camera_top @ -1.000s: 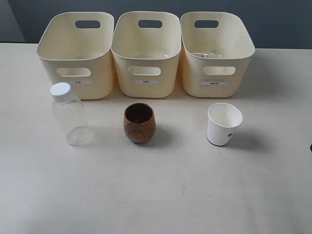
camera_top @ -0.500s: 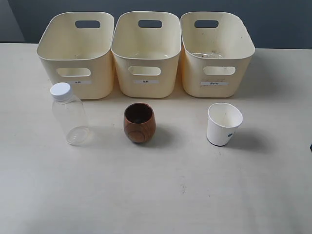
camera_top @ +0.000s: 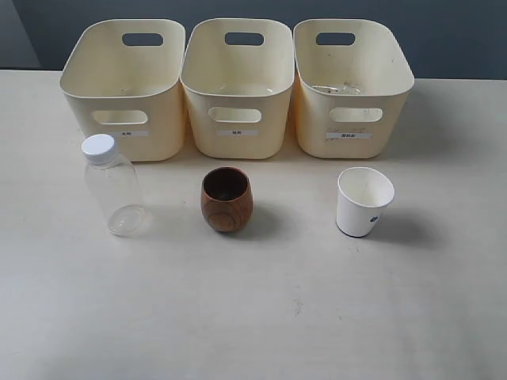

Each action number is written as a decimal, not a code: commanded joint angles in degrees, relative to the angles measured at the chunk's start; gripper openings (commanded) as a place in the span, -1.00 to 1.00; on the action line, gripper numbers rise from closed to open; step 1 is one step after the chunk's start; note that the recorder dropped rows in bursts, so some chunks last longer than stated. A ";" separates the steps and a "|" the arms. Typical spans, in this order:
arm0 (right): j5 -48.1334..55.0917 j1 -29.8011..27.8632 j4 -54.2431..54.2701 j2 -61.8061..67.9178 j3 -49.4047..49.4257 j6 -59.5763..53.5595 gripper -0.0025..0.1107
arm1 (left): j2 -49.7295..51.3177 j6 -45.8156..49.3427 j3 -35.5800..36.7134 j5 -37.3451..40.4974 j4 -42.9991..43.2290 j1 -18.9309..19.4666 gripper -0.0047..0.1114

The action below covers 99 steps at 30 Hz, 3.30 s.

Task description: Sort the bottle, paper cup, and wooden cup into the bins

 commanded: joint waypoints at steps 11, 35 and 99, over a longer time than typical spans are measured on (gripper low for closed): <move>-15.36 -0.25 3.83 -0.38 0.07 -0.21 0.13 | -0.28 -0.11 0.07 -0.05 -0.18 -0.18 -0.92; -14.09 -0.25 24.01 -0.38 0.07 -0.21 0.13 | -0.28 -0.11 0.07 -0.05 -0.18 -0.18 -0.92; 11.81 -0.13 28.77 73.25 -36.35 -13.30 -0.19 | -0.28 -0.11 0.07 -0.05 -0.18 -0.18 -0.92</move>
